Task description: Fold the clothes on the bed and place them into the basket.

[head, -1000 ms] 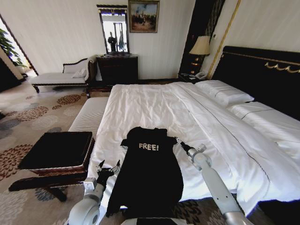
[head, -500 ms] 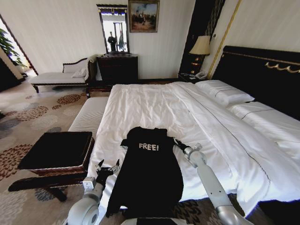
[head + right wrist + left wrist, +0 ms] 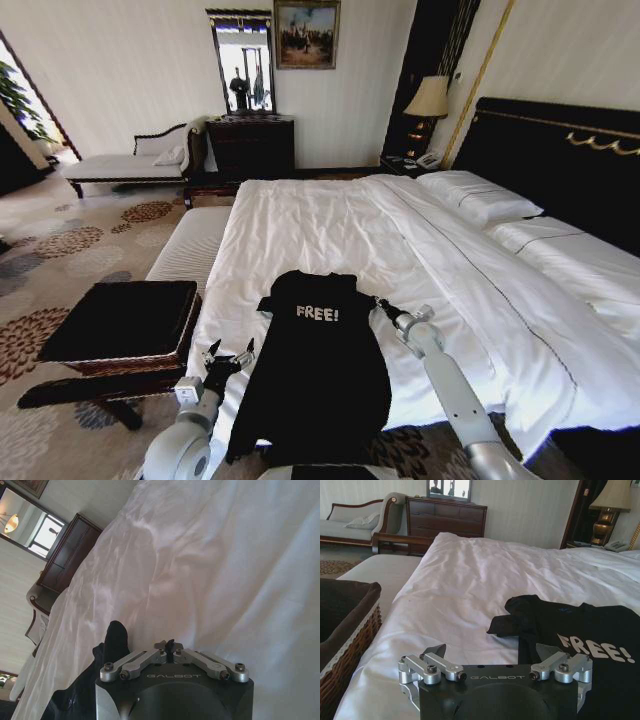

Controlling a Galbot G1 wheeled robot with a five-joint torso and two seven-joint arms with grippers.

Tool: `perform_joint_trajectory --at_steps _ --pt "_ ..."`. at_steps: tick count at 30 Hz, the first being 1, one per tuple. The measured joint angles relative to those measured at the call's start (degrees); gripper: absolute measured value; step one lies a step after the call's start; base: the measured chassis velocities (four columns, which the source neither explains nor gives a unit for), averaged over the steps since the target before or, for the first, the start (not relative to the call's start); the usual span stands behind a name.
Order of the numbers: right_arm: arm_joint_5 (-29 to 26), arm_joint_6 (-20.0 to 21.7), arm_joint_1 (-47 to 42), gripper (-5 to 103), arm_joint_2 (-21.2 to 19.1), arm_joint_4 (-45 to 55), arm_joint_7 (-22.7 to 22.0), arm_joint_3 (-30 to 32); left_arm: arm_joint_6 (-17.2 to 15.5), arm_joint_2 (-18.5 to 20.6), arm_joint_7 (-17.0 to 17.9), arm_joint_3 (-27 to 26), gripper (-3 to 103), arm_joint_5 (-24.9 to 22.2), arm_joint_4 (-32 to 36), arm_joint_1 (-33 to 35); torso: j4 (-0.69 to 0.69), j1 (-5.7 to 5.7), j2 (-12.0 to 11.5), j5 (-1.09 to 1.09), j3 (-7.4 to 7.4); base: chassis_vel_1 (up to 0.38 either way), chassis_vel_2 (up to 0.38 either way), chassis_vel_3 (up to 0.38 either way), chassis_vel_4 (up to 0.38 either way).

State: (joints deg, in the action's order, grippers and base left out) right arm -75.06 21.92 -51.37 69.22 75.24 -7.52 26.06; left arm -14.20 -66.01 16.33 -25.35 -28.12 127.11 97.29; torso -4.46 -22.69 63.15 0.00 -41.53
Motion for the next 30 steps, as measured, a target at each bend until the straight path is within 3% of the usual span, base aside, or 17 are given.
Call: perform_joint_trajectory --at_steps 8,12,30 --pt "1.1 -0.7 0.8 1 -0.4 0.6 -0.9 0.0 0.0 -0.1 0.1 -0.1 100 -0.2 -0.2 -0.3 0.00 0.00 0.0 0.00 0.00 0.000 0.000 0.000 0.000" --pt "3.8 -3.0 1.0 1 -0.8 2.1 -4.2 1.2 0.0 -0.1 0.1 -0.4 100 -0.5 -0.4 -0.5 0.00 0.00 0.0 0.00 0.00 0.000 0.000 0.000 0.000" --pt "12.0 -4.5 -0.9 1 -1.8 4.0 -8.0 4.0 -0.1 -0.8 0.3 -0.2 100 -0.6 -0.8 -0.9 0.00 0.00 0.0 0.01 0.00 0.000 0.000 0.000 0.000"
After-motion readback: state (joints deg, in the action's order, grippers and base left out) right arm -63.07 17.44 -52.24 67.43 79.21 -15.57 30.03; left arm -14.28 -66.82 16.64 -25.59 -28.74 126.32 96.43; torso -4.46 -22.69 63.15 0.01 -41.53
